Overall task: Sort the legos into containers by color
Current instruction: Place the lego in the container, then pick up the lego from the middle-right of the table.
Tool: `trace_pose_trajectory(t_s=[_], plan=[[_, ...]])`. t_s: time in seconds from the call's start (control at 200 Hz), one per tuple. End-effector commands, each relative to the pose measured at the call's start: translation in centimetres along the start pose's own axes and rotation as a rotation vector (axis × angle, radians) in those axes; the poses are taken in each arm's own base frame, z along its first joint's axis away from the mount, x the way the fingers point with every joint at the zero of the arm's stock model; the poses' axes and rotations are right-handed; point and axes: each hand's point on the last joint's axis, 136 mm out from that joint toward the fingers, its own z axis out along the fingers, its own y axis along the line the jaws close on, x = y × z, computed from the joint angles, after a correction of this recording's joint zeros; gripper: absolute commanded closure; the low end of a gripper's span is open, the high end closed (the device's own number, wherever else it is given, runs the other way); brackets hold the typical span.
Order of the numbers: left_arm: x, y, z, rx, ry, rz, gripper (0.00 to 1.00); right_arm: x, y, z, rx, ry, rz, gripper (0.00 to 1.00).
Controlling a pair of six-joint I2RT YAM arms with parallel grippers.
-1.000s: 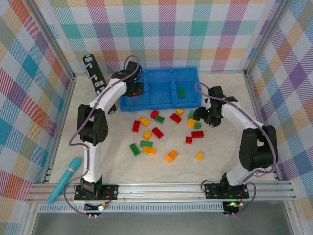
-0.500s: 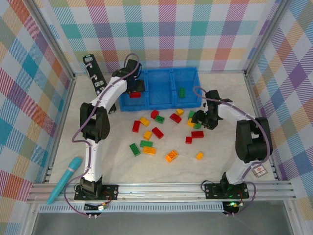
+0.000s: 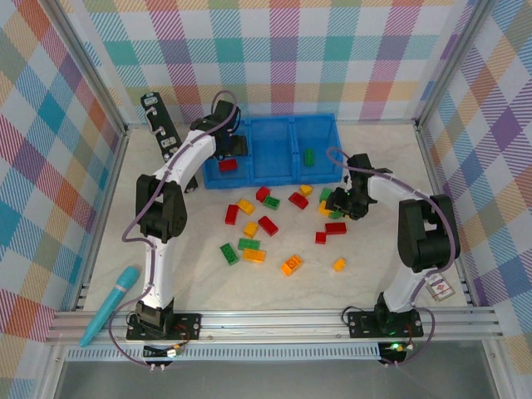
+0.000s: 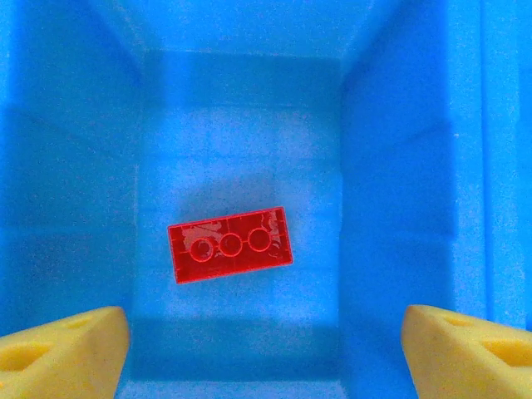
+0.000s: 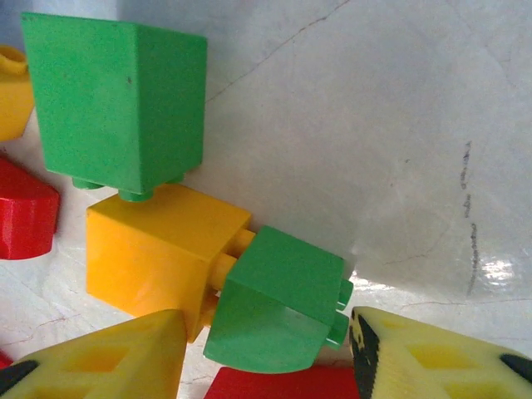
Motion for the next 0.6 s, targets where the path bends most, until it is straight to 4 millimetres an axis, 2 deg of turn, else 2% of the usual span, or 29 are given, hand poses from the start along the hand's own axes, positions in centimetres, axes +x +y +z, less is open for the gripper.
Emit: trace_pose_trajectory(t_s=[0.0,0.44,0.595], plan=[[-2.2,0.1,-4.0,0.035,-0.070,-0.001,0.14,1.0,-2.4,1.4,0.099,0.041,0.015,0.46],[-2.2,0.3,-5.9,0.050,-0.096,-0.003,0.12,2.6,-4.8,0.7,0.177,0.063,0.059,0.49],[-2.0,0.3,-6.0,0.055,-0.096,-0.007,0.11,2.4,-4.9,0.7,0.174,0.059,0.060,0.40]])
